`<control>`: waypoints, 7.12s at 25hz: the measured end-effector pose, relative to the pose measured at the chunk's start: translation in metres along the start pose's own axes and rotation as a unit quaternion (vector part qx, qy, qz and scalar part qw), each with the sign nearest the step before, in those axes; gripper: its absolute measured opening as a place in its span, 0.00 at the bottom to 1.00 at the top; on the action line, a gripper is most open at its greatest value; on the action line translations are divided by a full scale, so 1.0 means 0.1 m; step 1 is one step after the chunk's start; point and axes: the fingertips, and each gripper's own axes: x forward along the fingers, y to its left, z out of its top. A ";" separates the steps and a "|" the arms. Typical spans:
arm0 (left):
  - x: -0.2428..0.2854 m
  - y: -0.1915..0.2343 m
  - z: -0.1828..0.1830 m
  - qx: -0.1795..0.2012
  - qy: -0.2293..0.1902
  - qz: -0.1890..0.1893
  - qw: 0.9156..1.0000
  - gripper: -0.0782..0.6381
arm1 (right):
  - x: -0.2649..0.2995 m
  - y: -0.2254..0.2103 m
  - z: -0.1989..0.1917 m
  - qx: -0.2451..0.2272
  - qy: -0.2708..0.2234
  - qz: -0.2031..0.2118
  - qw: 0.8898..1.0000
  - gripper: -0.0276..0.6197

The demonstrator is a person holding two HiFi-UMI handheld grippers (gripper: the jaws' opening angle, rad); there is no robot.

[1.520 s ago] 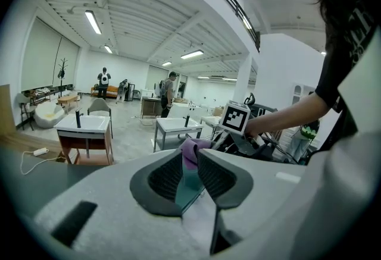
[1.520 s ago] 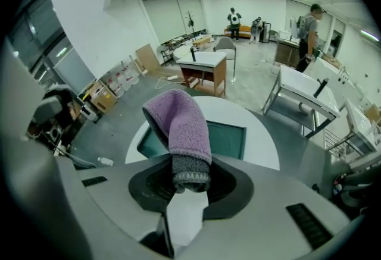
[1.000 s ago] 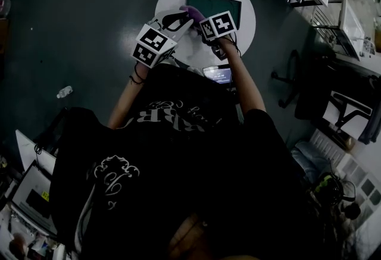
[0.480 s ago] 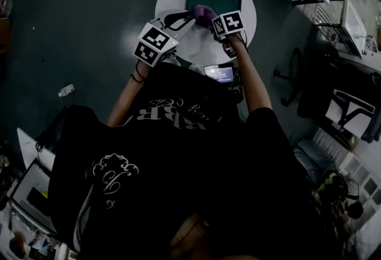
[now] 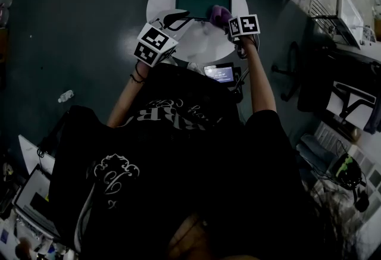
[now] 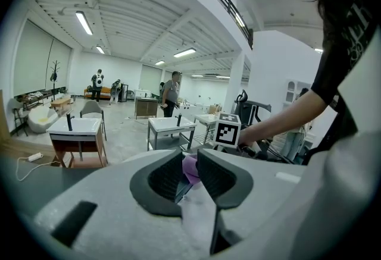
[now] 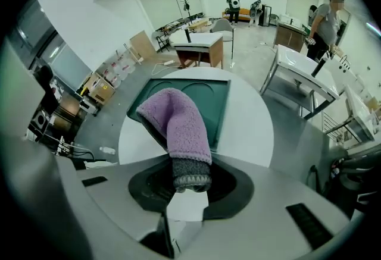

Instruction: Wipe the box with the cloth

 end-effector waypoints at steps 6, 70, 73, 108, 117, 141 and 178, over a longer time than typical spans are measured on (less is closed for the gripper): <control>0.06 -0.09 0.00 0.000 -0.001 0.004 1.000 0.22 | -0.16 -0.31 -0.17 0.013 0.002 -0.018 1.000 0.18; -0.14 0.21 -0.26 -0.014 0.015 -0.026 0.999 0.22 | 0.63 0.58 -0.48 -0.126 0.138 0.032 0.982 0.18; -0.08 0.10 -0.28 -0.016 0.020 -0.027 0.999 0.22 | 0.56 0.45 -0.54 -0.134 0.136 0.028 0.981 0.18; 0.97 -0.19 0.01 -0.080 0.010 0.128 0.988 0.22 | 0.33 -1.25 -0.27 -0.277 0.171 0.068 0.943 0.18; 0.88 -0.07 -0.01 -0.087 0.013 0.147 0.985 0.22 | 0.42 -1.42 0.38 -0.242 0.136 0.039 0.960 0.18; 0.45 0.21 -0.19 -0.127 0.003 0.203 0.971 0.22 | 0.51 -1.35 1.35 -0.334 0.144 -0.009 0.931 0.18; -0.98 1.12 -0.68 -0.193 -0.049 0.273 0.941 0.22 | 1.12 0.76 2.16 -0.452 0.180 -0.006 0.873 0.18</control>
